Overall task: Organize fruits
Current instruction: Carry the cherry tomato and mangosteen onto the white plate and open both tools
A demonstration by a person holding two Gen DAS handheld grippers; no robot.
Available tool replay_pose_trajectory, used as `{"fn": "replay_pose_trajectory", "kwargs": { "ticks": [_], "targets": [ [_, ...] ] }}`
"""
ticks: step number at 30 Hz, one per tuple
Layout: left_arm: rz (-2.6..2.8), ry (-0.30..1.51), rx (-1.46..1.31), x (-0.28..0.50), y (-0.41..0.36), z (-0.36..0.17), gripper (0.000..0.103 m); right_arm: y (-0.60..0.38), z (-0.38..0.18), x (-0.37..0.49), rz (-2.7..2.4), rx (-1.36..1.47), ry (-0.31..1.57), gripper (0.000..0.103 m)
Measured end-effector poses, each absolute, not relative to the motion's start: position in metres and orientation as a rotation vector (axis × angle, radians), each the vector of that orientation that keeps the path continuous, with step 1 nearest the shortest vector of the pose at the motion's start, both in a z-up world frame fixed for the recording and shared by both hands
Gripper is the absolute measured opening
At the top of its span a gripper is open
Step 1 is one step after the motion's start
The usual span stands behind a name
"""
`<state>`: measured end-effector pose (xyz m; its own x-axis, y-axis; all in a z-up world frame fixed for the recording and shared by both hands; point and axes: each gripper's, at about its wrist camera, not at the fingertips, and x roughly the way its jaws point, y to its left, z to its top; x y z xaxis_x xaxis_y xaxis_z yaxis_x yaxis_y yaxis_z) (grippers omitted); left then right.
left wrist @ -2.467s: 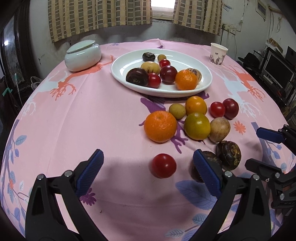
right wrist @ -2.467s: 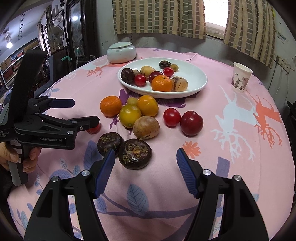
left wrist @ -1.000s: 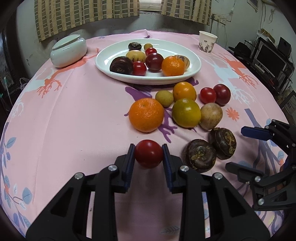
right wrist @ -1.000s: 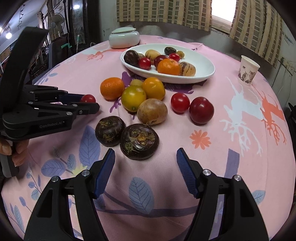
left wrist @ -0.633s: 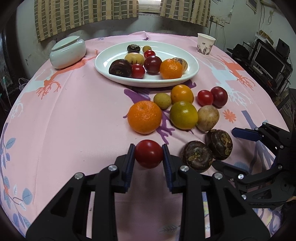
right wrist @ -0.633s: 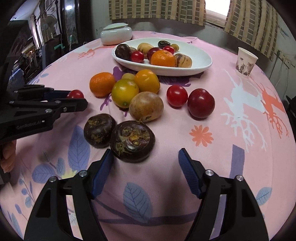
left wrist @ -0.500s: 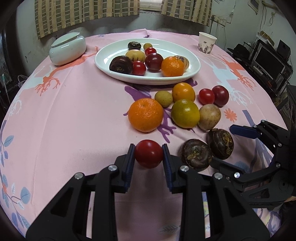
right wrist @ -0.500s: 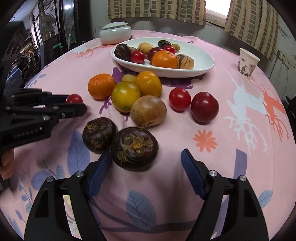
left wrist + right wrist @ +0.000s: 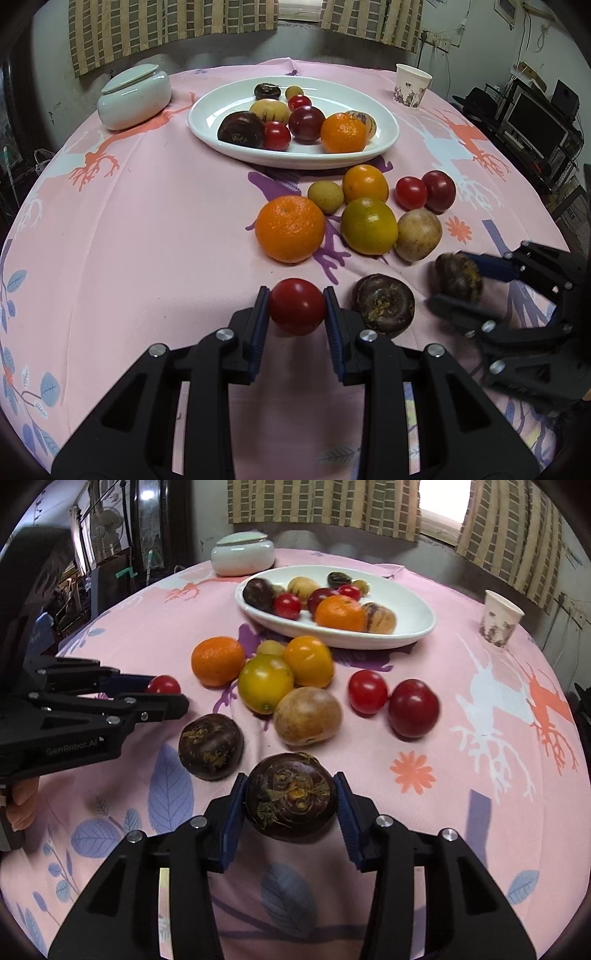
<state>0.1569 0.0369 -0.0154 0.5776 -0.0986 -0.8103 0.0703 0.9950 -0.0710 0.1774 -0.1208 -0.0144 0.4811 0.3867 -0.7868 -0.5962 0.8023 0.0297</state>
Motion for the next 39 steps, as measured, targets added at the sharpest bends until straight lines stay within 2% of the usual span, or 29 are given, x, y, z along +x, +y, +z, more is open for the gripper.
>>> {"fn": "replay_pose_trajectory", "kwargs": {
  "ticks": [6, 22, 39],
  "targets": [
    [-0.088, 0.918, -0.028, 0.155, 0.038, -0.009, 0.03, -0.146, 0.011, 0.182, 0.58, -0.18, 0.829, 0.046],
    [-0.084, 0.883, 0.007, 0.155, 0.027, 0.017, 0.03, -0.153, 0.029, 0.172, 0.643, -0.128, 0.816, 0.047],
    [-0.081, 0.843, 0.01, 0.228, 0.018, 0.048, 0.029, -0.16, 0.037, 0.186, 0.628, -0.065, 0.798, 0.047]
  ]
}}
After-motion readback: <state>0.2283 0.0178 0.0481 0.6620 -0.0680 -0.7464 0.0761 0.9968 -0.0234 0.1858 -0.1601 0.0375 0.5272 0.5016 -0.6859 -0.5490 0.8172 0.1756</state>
